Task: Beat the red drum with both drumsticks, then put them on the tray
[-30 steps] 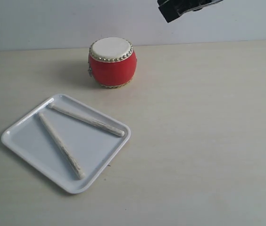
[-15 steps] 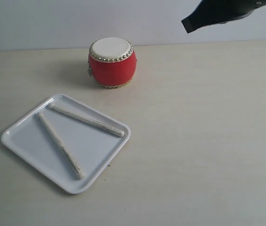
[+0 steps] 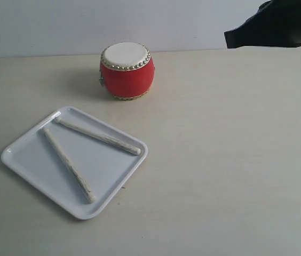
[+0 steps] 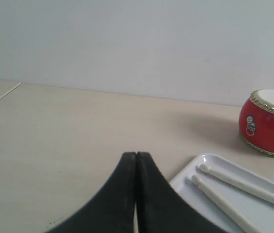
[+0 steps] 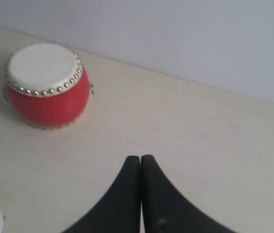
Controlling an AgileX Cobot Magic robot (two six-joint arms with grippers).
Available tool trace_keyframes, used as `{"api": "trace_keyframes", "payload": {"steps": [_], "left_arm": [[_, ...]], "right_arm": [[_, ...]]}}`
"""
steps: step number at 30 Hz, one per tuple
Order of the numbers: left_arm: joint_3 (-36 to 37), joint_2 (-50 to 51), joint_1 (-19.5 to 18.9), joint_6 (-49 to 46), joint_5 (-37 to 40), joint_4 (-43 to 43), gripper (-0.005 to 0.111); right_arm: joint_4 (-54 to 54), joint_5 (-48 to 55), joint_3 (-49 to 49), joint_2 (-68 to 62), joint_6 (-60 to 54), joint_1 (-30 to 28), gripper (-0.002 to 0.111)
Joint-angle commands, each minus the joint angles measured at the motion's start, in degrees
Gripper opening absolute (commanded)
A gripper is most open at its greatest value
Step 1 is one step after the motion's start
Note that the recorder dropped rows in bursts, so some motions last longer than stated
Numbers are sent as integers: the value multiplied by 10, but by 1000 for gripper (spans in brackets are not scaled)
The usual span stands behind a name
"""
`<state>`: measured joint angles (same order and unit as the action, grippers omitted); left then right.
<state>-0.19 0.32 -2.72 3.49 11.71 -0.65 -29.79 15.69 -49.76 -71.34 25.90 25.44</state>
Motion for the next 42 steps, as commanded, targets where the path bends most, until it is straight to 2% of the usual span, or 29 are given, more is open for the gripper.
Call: {"api": "trace_keyframes", "payload": {"steps": [1, 6, 12, 16, 32, 37, 42], "left_arm": [[2, -3, -1, 0, -1, -4, 0], [2, -3, -1, 0, -1, -4, 0], [2, -3, -1, 0, -1, -4, 0], [2, -3, -1, 0, -1, -4, 0], [2, -3, -1, 0, -1, -4, 0], [2, -3, -1, 0, -1, -4, 0], [2, -3, -1, 0, -1, -4, 0]], "right_arm": [[-22, -75, 83, 105, 12, -15, 0], [-1, -111, 196, 245, 43, -100, 0], [9, -141, 339, 424, 75, -244, 0], [13, -141, 403, 527, 83, -292, 0], [11, -110, 498, 713, 67, -292, 0], [11, 10, 498, 713, 70, -292, 0], [18, 29, 498, 713, 78, -292, 0]]}}
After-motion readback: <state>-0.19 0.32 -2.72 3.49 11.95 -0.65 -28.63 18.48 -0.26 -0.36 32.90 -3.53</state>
